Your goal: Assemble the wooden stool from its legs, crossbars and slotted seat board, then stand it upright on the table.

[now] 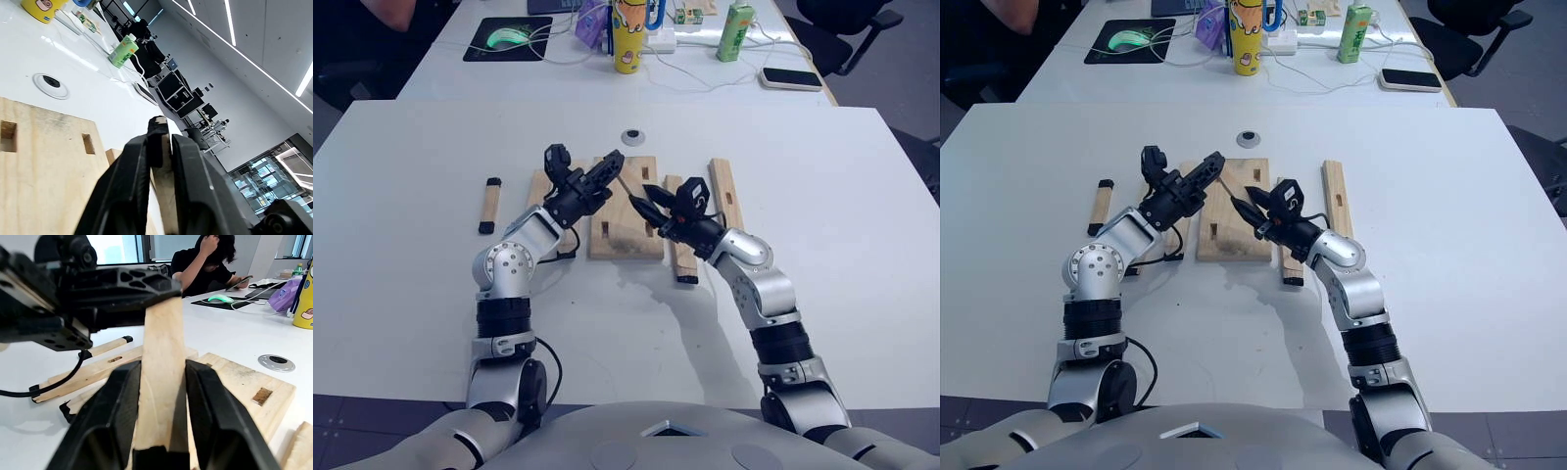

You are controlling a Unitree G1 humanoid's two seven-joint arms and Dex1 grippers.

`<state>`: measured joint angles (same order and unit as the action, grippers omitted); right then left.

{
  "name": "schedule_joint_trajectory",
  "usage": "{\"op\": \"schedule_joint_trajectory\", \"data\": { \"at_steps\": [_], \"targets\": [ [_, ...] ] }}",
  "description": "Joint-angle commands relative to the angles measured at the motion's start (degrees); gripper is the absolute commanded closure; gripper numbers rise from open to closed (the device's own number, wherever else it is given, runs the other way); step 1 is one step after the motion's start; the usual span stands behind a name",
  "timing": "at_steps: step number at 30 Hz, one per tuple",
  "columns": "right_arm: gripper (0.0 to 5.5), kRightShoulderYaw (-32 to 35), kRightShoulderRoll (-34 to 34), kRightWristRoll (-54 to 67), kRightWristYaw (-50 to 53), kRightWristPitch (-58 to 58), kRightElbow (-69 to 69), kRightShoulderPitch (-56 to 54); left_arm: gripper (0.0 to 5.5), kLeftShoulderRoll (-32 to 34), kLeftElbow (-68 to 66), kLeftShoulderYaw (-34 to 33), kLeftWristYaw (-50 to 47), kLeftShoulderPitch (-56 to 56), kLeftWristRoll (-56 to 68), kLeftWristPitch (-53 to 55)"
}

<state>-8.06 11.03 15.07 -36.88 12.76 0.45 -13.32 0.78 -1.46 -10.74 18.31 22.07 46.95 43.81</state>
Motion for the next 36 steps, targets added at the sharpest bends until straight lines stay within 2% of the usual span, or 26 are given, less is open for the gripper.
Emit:
{"op": "schedule_joint_trajectory", "data": {
  "at_steps": [1,3,4,10,15,20,36],
  "targets": [
    [4.16,0.42,0.34,0.47,-0.64,-0.98,0.11,0.12,5.02,0.57,-1.02,-0.53,-0.22,-0.05,-0.83,-0.51],
    [4.16,0.56,0.59,-0.29,-0.35,-1.91,0.48,0.13,5.02,0.44,-0.99,-0.96,-0.49,-0.34,-0.98,-1.3],
    [3.8,0.49,0.85,-0.77,-0.24,-2.28,0.54,0.22,5.02,0.31,-0.77,-1.43,-0.78,-0.27,-1.02,-2.07],
    [3.8,3.63,2.97,-2.1,1.68,-4.21,3.2,1.05,5.03,1.82,3.74,-7.88,-5.35,-0.89,-4.21,-13.13],
    [3.8,8.63,1.86,-0.41,5.6,-3.72,5.59,0.21,5.03,2.0,9.01,-5.45,-7.65,-8.44,-12.71,-20.79],
    [3.8,8.41,0.71,-1.02,7.13,-3.95,6.48,-0.27,5.03,-1.38,3.92,-4.05,-9.4,-8.83,-17.12,-27.56],
    [3.8,7.34,-0.07,-1.26,7.9,-3.47,7.18,-1.25,5.03,0.33,-8.65,-4.44,-8.17,-3.73,-20.57,-35.02]
  ]
}}
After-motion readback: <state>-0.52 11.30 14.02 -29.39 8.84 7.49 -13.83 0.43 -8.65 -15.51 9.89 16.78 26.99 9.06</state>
